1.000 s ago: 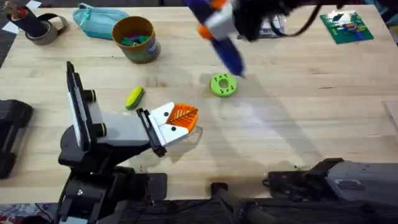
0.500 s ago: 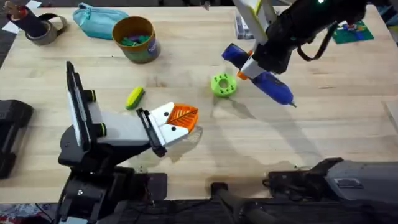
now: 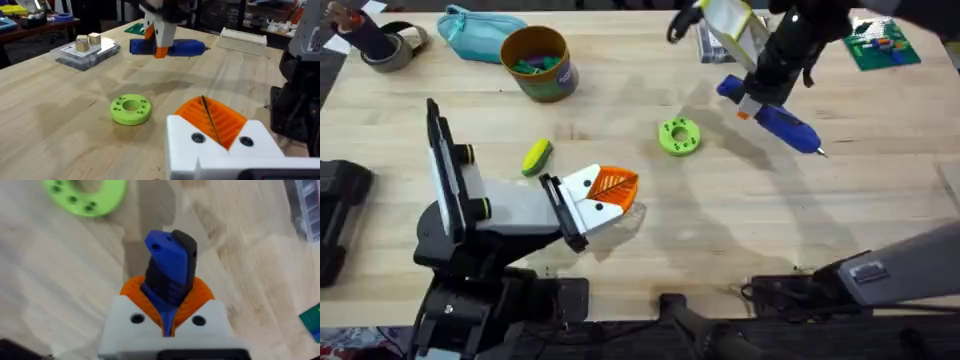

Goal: Pick up the gripper from the table and insert it into the empty holder that is missing its gripper. Then pick up a screw, insert it into the mounting hole, and use the screwdriver to tighten it. Finally, clean up the table by picking up the vegetable and placing it into the bucket.

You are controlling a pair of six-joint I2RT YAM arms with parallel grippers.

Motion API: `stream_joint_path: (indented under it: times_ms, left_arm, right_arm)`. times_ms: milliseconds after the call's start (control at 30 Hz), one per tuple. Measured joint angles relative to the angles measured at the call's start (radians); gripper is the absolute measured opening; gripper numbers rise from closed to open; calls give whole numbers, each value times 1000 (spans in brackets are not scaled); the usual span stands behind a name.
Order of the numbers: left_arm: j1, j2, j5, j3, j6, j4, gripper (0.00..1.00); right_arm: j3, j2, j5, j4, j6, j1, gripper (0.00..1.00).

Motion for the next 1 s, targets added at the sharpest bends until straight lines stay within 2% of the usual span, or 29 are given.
stream_joint_path:
  times_ms: [300,467,667,700,800,867,900,933,1000]
  left_arm:
    - [0,0,0,0,0,0,9]
    - [0,0,-24,0,0,3,9]
    - [0,0,-42,0,0,4,9]
    - [0,0,-42,0,0,4,9]
    - [0,0,-45,0,0,5,9]
    - [0,0,-46,0,0,5,9]
    - [0,0,-47,0,3,5,70]
    - [0,0,-48,0,1,5,233]
    - [0,0,-48,0,1,5,530]
  right_arm:
    - [-50,159,88,139,-15,-133,45]
    - [-50,250,105,155,-15,-158,45]
    - [-49,257,121,154,-17,-155,45]
    - [-49,257,122,153,-11,-155,98]
    - [-48,252,129,155,-2,-153,540]
    - [-48,244,137,162,15,-152,695]
    - [-49,236,137,161,20,-149,797]
    - [-50,224,138,159,19,-145,937]
    - [-51,190,137,157,25,-130,993]
